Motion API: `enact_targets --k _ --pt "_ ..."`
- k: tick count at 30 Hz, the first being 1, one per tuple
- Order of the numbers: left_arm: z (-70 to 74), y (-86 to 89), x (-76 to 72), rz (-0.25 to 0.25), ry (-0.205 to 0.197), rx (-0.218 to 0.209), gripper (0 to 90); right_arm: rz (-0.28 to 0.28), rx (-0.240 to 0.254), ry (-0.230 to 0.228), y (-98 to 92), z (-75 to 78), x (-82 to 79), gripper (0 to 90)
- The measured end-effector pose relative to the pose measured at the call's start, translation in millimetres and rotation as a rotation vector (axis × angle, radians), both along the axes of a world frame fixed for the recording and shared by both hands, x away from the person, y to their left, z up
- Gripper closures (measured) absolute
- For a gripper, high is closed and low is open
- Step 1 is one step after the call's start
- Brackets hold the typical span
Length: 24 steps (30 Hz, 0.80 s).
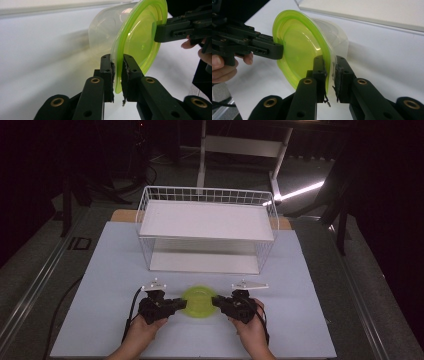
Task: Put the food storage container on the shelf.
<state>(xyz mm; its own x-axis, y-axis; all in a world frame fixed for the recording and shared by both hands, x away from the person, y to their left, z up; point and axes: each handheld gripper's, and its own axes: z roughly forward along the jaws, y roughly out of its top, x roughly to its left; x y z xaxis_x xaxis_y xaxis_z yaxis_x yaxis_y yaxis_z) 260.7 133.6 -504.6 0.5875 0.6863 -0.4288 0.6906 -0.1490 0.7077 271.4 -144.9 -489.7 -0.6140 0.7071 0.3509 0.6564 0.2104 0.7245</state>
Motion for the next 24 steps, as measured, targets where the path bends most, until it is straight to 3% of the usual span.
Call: enact_targets --k 7,14,18,24 --pt "20.0 2.9 4.9 0.010 -0.066 -0.036 81.8 -0.013 0.042 -0.020 -1.4 16.9 4.4 80.6" --pt "30.9 2.5 18.9 0.027 -0.125 -0.067 82.0 -0.050 0.068 -0.035 -2.0 28.8 17.2 80.5" --pt "32.2 1.8 25.0 0.033 -0.164 -0.076 82.0 -0.069 0.088 -0.035 -3.5 32.1 26.0 80.5" --pt "26.0 -1.0 37.4 0.063 -0.166 -0.048 81.7 -0.092 0.065 -0.038 0.4 28.3 35.6 80.5"
